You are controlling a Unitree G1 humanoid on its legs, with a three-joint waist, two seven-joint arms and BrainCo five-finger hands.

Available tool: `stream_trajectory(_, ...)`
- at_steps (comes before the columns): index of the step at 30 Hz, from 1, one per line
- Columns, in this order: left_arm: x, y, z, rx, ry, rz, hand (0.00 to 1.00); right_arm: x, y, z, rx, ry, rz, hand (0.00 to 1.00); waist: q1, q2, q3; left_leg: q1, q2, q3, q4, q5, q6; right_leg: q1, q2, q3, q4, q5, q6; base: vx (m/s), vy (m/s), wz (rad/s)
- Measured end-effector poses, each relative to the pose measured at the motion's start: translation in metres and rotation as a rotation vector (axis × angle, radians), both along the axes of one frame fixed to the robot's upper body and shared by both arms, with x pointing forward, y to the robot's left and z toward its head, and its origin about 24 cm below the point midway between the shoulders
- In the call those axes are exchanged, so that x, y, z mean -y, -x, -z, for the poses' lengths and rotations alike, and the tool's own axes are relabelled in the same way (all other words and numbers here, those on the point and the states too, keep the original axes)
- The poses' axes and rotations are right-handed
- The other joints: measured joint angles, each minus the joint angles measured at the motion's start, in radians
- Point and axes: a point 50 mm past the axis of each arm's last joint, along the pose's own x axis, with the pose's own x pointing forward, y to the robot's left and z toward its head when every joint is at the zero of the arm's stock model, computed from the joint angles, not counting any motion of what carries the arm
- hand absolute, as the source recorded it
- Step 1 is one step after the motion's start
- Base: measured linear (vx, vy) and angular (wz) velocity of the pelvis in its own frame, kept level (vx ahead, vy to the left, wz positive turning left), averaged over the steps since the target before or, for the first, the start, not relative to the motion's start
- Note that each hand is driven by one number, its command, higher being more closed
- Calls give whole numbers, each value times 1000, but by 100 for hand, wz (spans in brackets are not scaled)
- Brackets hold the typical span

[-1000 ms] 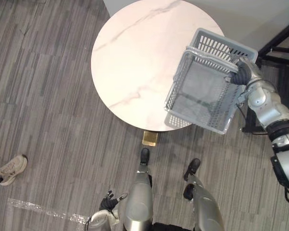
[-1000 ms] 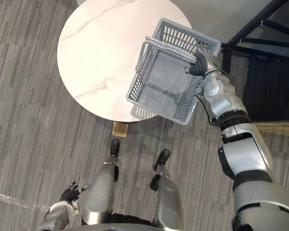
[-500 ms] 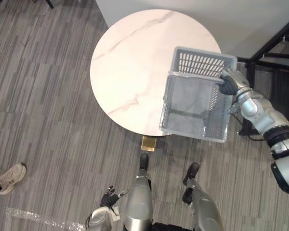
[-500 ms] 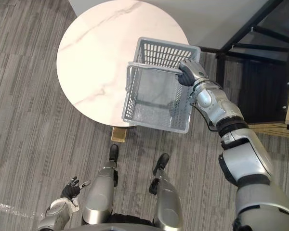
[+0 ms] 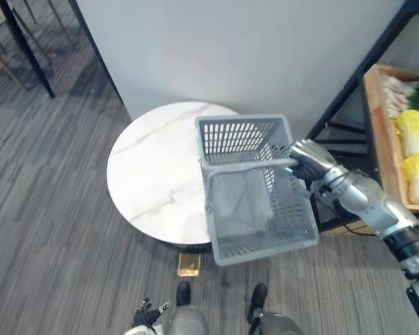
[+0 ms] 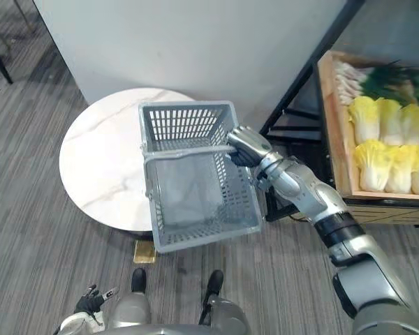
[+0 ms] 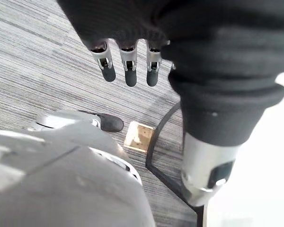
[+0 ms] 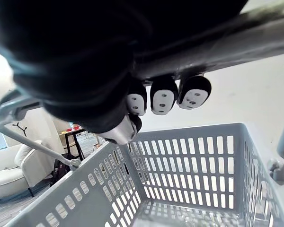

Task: Pick vegetable in the basket

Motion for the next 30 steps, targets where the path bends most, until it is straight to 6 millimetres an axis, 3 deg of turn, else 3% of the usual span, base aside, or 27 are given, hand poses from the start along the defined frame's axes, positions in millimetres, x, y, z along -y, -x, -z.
stream_trajectory(10, 6, 38, 13, -137, 43, 22, 0, 9, 40, 48, -262, 76, -65, 100, -39, 22, -94, 53, -6, 48, -29, -3, -4, 15, -2, 43, -3, -2, 8, -11, 2, -11)
stream_trajectory(16, 7, 57, 17, -201, 45, -11, 0, 22, 46, 56, -304, 68, -18, 100, -61, 53, -115, 84, -7, 84, -27, -18, -5, 28, 1, 79, -1, -2, 10, 2, 2, -17)
stream_trajectory(21, 12, 57, 18, -191, 54, -17, 0, 48, 51, 58, -308, 12, 121, 100, -84, 68, -108, 33, 17, 92, 217, -156, 10, -15, -19, 113, 174, -93, 25, 7, 41, -15)
stream_trajectory(23, 12, 57, 18, -192, 57, -13, 0, 59, 55, 62, -302, -37, 196, 100, -86, 67, -102, 7, 31, 109, 318, -212, 14, -41, -20, 138, 228, -99, 27, -22, 122, -38)
stream_trajectory(26, 6, 56, 17, -202, 43, 4, 0, 66, 62, 64, -277, -114, 270, 100, -115, 53, -92, -36, 37, 165, 426, -284, 38, -87, -24, 190, 242, -80, 38, -89, 141, -62)
stream_trajectory(27, -1, 55, 15, -203, 23, 18, 0, 62, 62, 61, -259, -131, 265, 100, -122, 32, -83, -41, 29, 212, 438, -296, 64, -112, -27, 219, 203, -59, 4, -193, 180, -120)
stream_trajectory(28, -3, 56, 15, -214, 10, 34, 0, 59, 63, 61, -250, -143, 258, 100, -121, 33, -72, -26, 39, 278, 388, -281, 91, -91, -42, 113, 121, -120, -132, -241, 166, -164)
stream_trajectory(29, 1, 54, 16, -204, 21, 27, 0, 56, 63, 59, -234, -139, 244, 100, -112, 55, -62, -12, 73, 352, 351, -261, 103, -132, -56, 1, 232, -154, -173, -283, 181, -155)
stream_trajectory(30, 0, 53, 15, -201, 18, 21, 0, 52, 63, 56, -209, -133, 226, 100, -114, 58, -47, -9, 93, 390, 349, -257, 105, -168, -81, -88, 413, -162, -180, -184, 142, -123)
